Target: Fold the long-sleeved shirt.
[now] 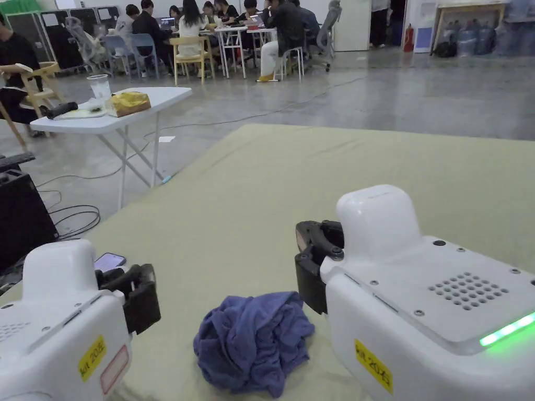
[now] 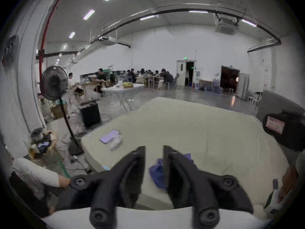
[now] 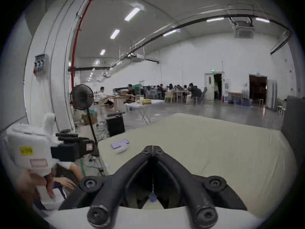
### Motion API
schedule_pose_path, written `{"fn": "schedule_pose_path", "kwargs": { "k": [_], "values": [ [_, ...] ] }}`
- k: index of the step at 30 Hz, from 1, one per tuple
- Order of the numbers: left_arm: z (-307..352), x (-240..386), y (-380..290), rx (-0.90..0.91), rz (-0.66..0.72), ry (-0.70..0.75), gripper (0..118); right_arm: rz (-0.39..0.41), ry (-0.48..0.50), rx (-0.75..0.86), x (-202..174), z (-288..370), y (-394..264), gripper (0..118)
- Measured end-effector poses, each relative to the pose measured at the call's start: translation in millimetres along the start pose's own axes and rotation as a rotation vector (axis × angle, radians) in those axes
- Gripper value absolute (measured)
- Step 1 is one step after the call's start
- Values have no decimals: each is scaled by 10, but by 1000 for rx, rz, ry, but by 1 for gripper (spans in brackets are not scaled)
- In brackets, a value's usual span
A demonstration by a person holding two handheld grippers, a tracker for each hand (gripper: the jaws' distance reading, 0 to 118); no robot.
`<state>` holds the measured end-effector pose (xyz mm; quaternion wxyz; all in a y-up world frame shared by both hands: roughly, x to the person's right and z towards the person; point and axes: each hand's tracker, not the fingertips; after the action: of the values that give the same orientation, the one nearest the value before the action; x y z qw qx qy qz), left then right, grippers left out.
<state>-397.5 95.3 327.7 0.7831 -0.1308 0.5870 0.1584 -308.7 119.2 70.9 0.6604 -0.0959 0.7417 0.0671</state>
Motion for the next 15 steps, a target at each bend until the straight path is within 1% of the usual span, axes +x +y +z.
{"fn": "schedule_pose_path", "kwargs": {
  "k": [1,2,3,4,5,6,7,8,9,11,13,15],
  "values": [
    [-149,1,-5,-103,6,-34,33,-1,-11,-27,69,0,-43,0],
    [-288,-21,-55,-152,49,-70,51,-9,-26,-50,130,-4,-82,0],
    [-447,-57,-117,-114,113,-123,61,-22,-46,-72,208,-9,-134,0],
    [-577,-78,-195,-116,156,-137,66,-35,-59,-85,274,-13,-181,0],
    [-695,-61,-245,-157,136,-121,82,-49,-67,-99,334,-17,-221,0],
    [-839,-46,-297,-201,89,-107,100,-63,-76,-111,397,-19,-262,0],
    [-949,-23,-344,-223,40,-86,116,-74,-82,-120,448,-22,-293,0],
    [-992,-11,-388,-189,15,-80,118,-82,-86,-126,485,-25,-314,0],
    [-1057,50,-422,-191,-35,-76,118,-86,-94,-133,529,-30,-338,0],
    [-1266,107,-476,-220,-77,-64,118,-88,-105,-141,588,-42,-368,0],
    [-1552,134,-555,-330,-49,-77,118,-94,-113,-147,636,-65,-384,0],
    [-1849,143,-672,-399,-25,-85,118,-101,-114,-150,669,-71,-401,0]
  ]
}}
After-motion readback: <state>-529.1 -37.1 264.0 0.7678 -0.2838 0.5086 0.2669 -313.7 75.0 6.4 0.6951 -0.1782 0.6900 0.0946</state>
